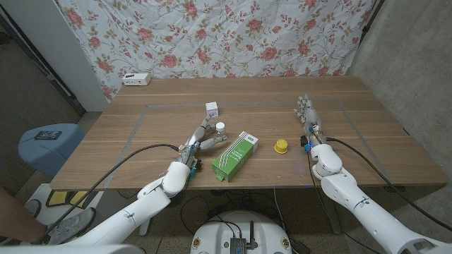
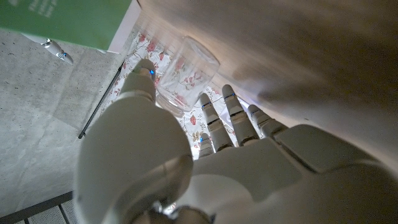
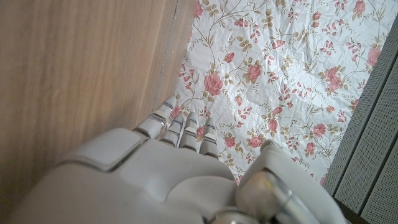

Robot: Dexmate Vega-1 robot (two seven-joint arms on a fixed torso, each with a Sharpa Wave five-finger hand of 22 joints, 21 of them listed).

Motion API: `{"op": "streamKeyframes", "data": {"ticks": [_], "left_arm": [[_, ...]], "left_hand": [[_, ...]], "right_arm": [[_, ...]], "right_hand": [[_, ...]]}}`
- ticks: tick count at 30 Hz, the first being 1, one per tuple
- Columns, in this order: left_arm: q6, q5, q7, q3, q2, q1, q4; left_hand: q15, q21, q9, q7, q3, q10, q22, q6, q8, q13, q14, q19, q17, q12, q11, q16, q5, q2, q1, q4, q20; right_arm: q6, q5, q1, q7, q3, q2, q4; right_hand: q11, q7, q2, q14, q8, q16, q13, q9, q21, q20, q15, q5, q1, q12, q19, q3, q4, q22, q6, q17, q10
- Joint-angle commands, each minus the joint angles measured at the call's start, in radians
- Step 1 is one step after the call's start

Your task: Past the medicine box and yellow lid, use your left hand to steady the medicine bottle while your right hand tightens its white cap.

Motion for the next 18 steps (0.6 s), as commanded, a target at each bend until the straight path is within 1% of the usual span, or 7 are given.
{"op": "streamKeyframes", "data": {"ticks": [1,4,7,11,13,16,18], "left_arm": [[-0.001,0.01,0.008,0.006,-0.004,-0.003,0.001],[-0.003,0.011,0.005,0.009,-0.005,-0.005,0.002],[-0.005,0.014,0.005,0.012,-0.007,-0.008,0.004],[-0.009,0.018,0.007,0.013,-0.009,-0.01,0.005],[-0.004,0.019,0.01,0.013,-0.01,-0.007,0.001],[-0.012,0.021,0.012,0.014,-0.01,-0.007,0.003],[-0.017,0.024,0.015,0.014,-0.01,-0.007,0.005]], "left_hand": [[-0.148,0.008,0.004,0.005,-0.004,0.024,0.001,0.016,0.007,0.002,0.024,0.013,0.0,0.007,0.001,0.009,0.002,0.003,0.018,-0.003,-0.013],[-0.151,0.007,0.004,0.009,-0.004,0.034,0.001,0.022,0.007,0.002,0.033,0.015,0.0,0.007,0.003,0.009,0.001,0.007,0.024,-0.003,-0.015],[-0.152,0.008,0.004,0.015,-0.003,0.041,0.001,0.033,0.008,0.002,0.044,0.022,0.001,0.006,0.003,0.01,0.0,0.013,0.031,-0.002,-0.02],[-0.153,0.007,0.003,0.021,-0.004,0.061,0.001,0.048,0.008,0.003,0.059,0.029,0.001,0.008,0.004,0.01,-0.002,0.019,0.041,-0.002,-0.022],[-0.153,0.008,0.003,0.023,-0.005,0.07,0.001,0.057,0.008,0.003,0.066,0.036,0.001,0.007,0.007,0.009,-0.004,0.022,0.045,-0.002,-0.025],[-0.155,0.01,0.003,0.028,-0.005,0.08,0.001,0.072,0.01,0.003,0.079,0.046,0.001,0.006,0.002,0.01,-0.007,0.029,0.052,-0.002,-0.031],[-0.157,0.01,0.003,0.033,-0.006,0.094,0.001,0.082,0.01,0.003,0.087,0.052,0.001,0.008,0.007,0.01,-0.009,0.032,0.057,-0.002,-0.032]], "right_arm": [[0.01,0.0,-0.015,-0.006,0.006,0.0,-0.005],[0.013,0.001,-0.019,-0.006,0.007,0.0,-0.006],[0.016,0.002,-0.022,-0.007,0.008,0.0,-0.007],[0.019,0.001,-0.026,-0.01,0.011,0.0,-0.009],[0.02,0.001,-0.029,-0.011,0.011,-0.001,-0.011],[0.023,0.001,-0.031,-0.011,0.012,0.0,-0.012],[0.024,0.001,-0.033,-0.011,0.013,0.001,-0.012]], "right_hand": [[-0.003,0.005,-0.001,0.006,-0.002,0.006,0.002,0.001,0.006,-0.04,-0.003,0.003,-0.005,0.002,0.011,0.007,-0.002,0.002,0.003,0.004,0.008],[-0.001,0.004,-0.001,0.006,-0.002,0.006,0.002,0.001,0.006,-0.04,-0.004,0.003,-0.005,0.002,0.011,0.007,-0.002,0.002,0.003,0.004,0.009],[-0.006,0.004,-0.001,0.007,-0.002,0.006,0.002,0.001,0.006,-0.04,-0.004,0.003,-0.005,0.002,0.011,0.007,-0.002,0.002,0.003,0.004,0.01],[-0.001,0.002,-0.001,0.006,-0.001,0.006,0.002,0.001,0.006,-0.04,-0.004,0.003,-0.005,0.002,0.011,0.007,-0.002,0.002,0.005,0.004,0.01],[-0.005,0.002,-0.001,0.007,0.0,0.006,0.002,0.001,0.006,-0.041,-0.004,0.003,-0.005,0.002,0.011,0.008,-0.002,0.002,0.006,0.004,0.01],[-0.006,0.002,-0.001,0.007,0.0,0.006,0.002,0.001,0.006,-0.04,-0.003,0.003,-0.005,0.002,0.011,0.008,-0.002,0.002,0.007,0.004,0.009],[-0.004,0.001,-0.001,0.007,0.0,0.006,0.002,0.001,0.006,-0.04,-0.003,0.003,-0.005,0.002,0.011,0.008,-0.002,0.002,0.008,0.004,0.01]]}}
